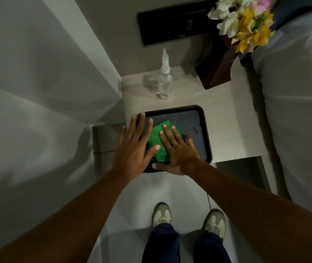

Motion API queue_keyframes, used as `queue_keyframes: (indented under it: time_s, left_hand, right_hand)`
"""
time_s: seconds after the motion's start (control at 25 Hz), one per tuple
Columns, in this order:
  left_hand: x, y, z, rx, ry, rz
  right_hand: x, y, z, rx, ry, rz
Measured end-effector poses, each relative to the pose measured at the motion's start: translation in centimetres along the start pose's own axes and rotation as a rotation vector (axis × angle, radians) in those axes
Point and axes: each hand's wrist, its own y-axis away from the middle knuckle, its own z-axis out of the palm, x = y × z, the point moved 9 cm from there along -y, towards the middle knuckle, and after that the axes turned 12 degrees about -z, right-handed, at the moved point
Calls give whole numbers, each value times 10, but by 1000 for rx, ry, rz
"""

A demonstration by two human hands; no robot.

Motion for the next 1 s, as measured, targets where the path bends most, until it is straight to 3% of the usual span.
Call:
queue_keyframes:
  time_s: [0.16,0.24,0.36,0.44,0.56,0.76,1.0]
  left_hand:
    - [-8,13,49,-142,-23,-48]
    - [-4,4,57,-158,21,-74]
    - [5,-5,66,-227,-23,-21]
    - [6,-4,73,-260,-117,32]
    - [4,4,80,-270,-215,59]
    - [7,5,82,-244,-173,-15]
    - [5,6,85,-237,-172,-5]
  right_hand:
    - [8,0,-23,-96,-243,-77]
    - [24,3,-55,90,-352,-68]
    - [58,10,-109,526,-533,100]
    - [68,0,-141,683,-603,162]
    - [68,-37,-178,749,-635,163]
    - [68,-70,-188,700,-539,183]
    - [67,-2,-192,919,-541,31]
